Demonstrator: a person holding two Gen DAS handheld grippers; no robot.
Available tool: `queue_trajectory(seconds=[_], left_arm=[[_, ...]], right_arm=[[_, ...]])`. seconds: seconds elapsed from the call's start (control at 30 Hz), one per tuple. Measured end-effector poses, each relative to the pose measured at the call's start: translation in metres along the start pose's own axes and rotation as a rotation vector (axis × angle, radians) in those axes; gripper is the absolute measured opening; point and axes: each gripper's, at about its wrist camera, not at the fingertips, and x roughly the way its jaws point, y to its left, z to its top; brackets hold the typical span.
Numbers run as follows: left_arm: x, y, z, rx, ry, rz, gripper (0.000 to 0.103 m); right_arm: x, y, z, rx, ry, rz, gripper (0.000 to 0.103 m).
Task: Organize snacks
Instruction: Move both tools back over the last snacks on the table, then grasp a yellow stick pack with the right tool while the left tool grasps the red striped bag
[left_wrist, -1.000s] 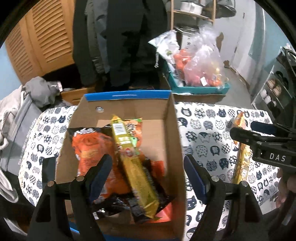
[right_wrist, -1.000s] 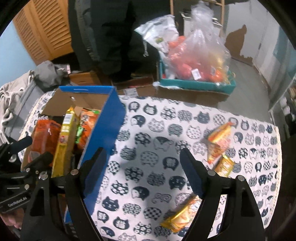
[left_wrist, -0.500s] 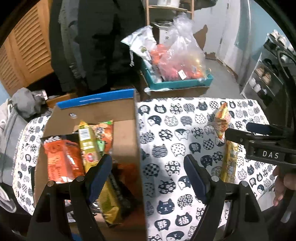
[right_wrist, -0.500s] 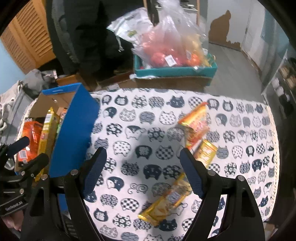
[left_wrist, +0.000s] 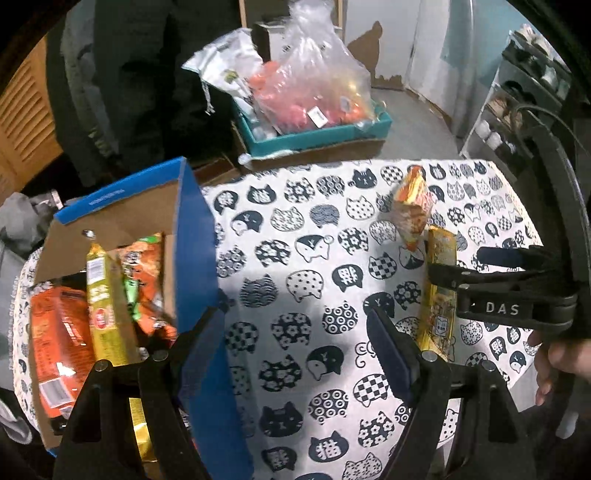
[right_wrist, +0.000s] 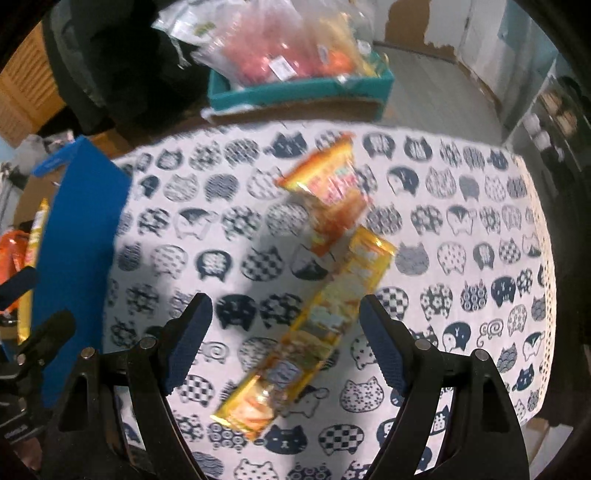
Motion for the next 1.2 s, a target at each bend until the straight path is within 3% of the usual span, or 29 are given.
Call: queue_trajectory(seconds=[0.23,0.63,0.7,0.77,0.97,1.1,1.2], left_arm=[[0.034,-0.011,-0.006,-0.015,0.077,-0.018,0.081],[0.062,-0.024,-0.012,0.011,0.121,0.003,0.081],[0.064,-0.025,-0.012,0.011,0.128,0.004,0.081],[0.066,-0.025,-0.013,0.013,0.133,0.003,0.081],[0.07,-0.03,-0.013,0.019,0.142,0.007,0.081],[0.071,-0.032,-0.012,0.02,0.146,0.005,0.081],[0.074,-0.036,-0.011,0.021,0.153,0.001,0.081]], right_arm=[[0.029,-0.018,-0.008,0.047,0.079,-0.014,0.081],[0.07,-0.024,-0.023,0.076,0.165,-0.014,0.081],[0.073,-0.024,-0.025,0.066,0.166,-0.011,0.076],[0.074,-0.022,-0.026,0.047,0.162,-0.014,0.059],[0.074,-0.025,-0.031,-0.004,0.155,-0.097,0.04],[0.073,-0.047,-0.031,0.007,0.15,-0.158,0.034],[0.074,-0.06,-0.032,0.051,0.14,-0.147,0.036]])
